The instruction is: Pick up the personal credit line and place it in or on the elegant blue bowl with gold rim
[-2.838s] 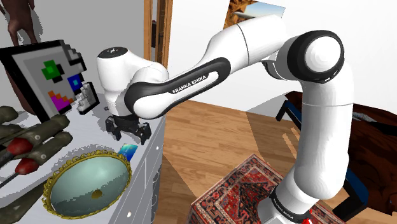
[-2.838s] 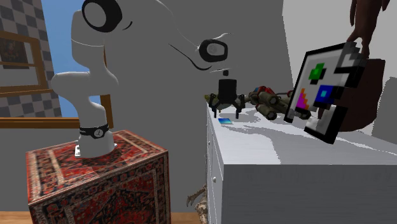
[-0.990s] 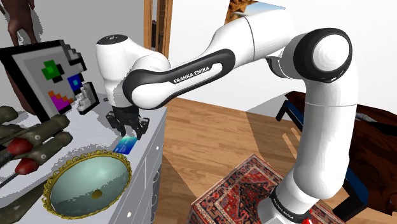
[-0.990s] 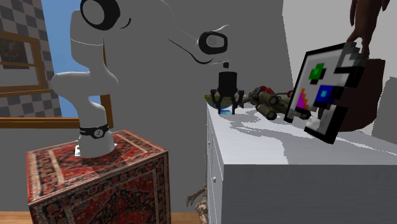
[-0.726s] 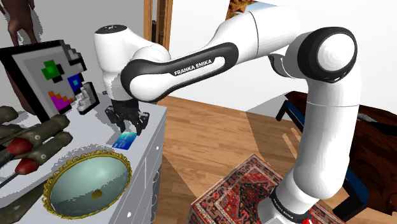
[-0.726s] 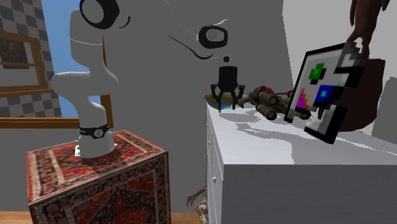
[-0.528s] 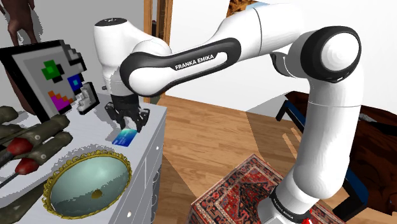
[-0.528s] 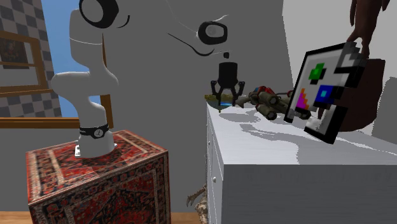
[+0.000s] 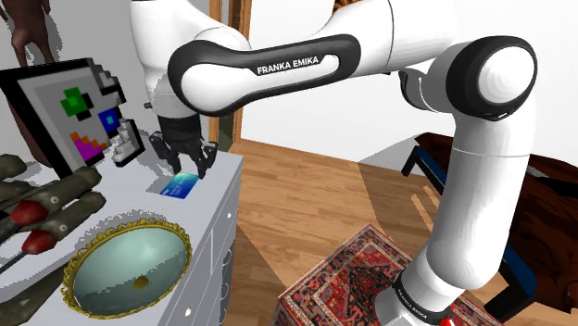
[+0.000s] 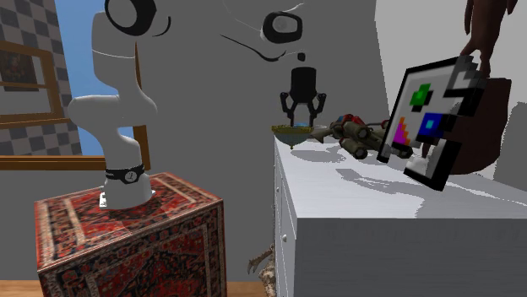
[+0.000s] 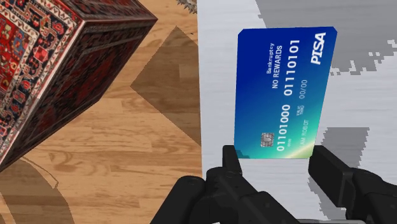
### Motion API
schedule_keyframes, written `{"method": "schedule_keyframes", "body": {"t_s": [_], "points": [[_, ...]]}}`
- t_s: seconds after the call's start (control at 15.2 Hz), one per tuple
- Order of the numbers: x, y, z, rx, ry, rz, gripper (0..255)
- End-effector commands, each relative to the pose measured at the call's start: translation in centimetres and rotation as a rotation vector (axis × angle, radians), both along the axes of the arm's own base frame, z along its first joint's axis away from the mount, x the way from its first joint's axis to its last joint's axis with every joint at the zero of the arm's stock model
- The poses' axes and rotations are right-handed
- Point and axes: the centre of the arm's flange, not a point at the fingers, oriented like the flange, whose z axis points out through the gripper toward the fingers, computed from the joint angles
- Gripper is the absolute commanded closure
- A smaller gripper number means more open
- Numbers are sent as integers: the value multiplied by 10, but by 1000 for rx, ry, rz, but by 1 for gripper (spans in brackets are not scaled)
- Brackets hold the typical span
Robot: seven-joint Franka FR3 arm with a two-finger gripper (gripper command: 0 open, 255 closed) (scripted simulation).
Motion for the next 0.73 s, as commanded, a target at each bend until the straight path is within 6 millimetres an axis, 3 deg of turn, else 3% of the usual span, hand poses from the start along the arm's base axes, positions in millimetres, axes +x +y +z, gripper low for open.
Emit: {"method": "schedule_keyframes", "body": {"t_s": [0.0, 0.53, 0.66], "points": [[0, 0, 10, 0, 0, 0, 255], [0, 0, 49, 0, 0, 0, 255], [-19, 19, 51, 0, 0, 0, 255]]}}
